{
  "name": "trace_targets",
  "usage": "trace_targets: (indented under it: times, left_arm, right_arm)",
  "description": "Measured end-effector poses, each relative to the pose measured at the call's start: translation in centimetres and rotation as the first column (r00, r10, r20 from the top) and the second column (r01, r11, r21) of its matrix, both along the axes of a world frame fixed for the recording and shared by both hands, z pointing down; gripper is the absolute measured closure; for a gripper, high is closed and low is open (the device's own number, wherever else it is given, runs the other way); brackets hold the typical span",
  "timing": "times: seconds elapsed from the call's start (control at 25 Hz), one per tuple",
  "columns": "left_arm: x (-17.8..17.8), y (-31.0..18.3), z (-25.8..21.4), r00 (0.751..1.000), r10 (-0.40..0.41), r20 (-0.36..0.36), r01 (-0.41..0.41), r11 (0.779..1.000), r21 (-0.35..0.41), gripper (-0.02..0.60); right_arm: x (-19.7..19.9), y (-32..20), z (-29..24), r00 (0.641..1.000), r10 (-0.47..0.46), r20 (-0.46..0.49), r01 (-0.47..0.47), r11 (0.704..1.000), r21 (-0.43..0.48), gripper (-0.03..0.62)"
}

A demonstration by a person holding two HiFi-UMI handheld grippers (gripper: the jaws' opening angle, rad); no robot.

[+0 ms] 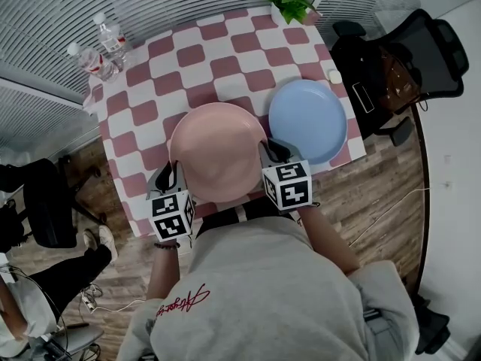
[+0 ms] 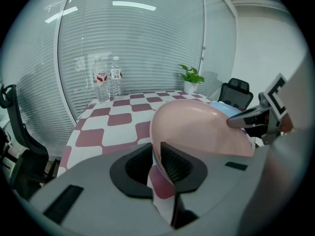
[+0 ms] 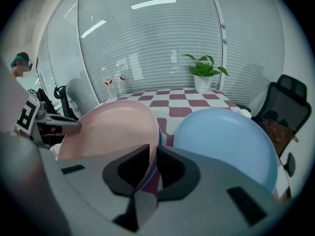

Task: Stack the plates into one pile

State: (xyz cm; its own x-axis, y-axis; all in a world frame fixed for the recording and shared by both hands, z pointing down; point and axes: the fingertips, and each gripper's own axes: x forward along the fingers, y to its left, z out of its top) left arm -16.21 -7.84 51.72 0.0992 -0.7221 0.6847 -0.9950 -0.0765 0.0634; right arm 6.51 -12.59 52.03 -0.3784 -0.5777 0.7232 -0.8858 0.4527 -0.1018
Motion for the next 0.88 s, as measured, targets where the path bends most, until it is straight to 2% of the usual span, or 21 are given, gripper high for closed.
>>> trace_targets:
  times: [0.88]
  left_arm:
    - [0.1,-0.2,1.1,0.993,0.065,0.103,-0.062,0.997,-0.035,0.514]
  right_arm:
    - [-0.3,-0.2,0.9,0.995,-0.051,-0.088,0.052,0.999,0.010,0.543]
